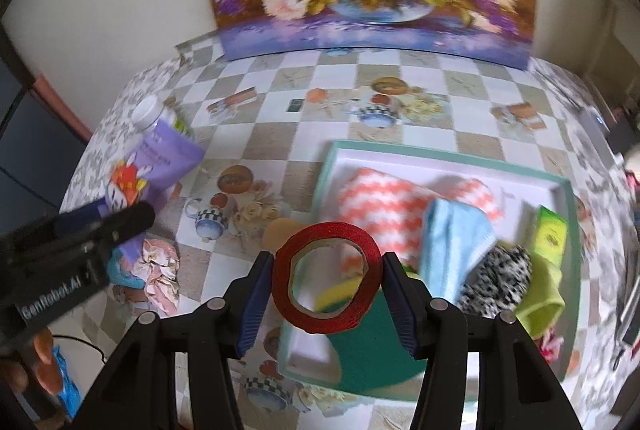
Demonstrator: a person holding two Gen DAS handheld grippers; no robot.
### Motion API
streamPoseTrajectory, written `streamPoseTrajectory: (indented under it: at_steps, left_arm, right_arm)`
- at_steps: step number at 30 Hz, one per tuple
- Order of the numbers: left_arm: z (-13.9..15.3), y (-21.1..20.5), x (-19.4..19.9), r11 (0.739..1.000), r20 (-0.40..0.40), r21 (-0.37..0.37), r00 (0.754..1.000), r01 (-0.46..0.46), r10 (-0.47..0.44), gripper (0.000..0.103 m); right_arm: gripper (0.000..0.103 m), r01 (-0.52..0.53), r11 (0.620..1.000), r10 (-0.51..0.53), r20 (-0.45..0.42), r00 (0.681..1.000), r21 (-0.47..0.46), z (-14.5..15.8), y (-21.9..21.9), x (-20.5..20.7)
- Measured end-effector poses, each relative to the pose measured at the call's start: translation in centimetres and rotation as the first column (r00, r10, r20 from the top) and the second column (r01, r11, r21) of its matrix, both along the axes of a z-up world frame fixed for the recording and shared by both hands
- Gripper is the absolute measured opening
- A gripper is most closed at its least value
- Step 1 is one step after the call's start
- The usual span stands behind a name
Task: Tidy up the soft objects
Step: 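Carry both tools over the white tray and open them to drop bag and ring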
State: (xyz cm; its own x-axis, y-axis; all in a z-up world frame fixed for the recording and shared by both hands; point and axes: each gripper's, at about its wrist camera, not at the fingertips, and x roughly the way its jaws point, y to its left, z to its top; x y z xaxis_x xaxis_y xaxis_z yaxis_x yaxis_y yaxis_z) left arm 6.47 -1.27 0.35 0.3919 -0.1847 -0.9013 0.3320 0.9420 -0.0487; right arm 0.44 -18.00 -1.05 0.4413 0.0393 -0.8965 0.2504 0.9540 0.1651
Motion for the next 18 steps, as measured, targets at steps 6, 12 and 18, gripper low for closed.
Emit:
streamPoseTrajectory:
  at_steps: [6,12,18]
  left_arm:
    - [-0.4,-2.4,-1.3,0.998,-0.004,-0.007,0.998,0.065,-0.065,0.058]
    - [-1.6,-5.8,-1.3,0.991,-0.042,-0.046,0.991,0.124,-0.126,0.058]
    - [-2.0,-9.6,-1.7,0.979,-0.04,-0.065,0.98,0.191,-0.194,0.058]
  right_arm:
    - [0.057,0.082,0.997,-0.082,-0.018,0.996,0.0,-0.4,-2.8,-0.9]
    - [0.057,0.172,0.985,-0.172,-0.011,0.985,-0.024,-0.5,-6.4,-1.8]
    - [0.057,0.299,0.954,-0.3,-0.019,0.954,-0.022,-0.8,-11.4,-3.4]
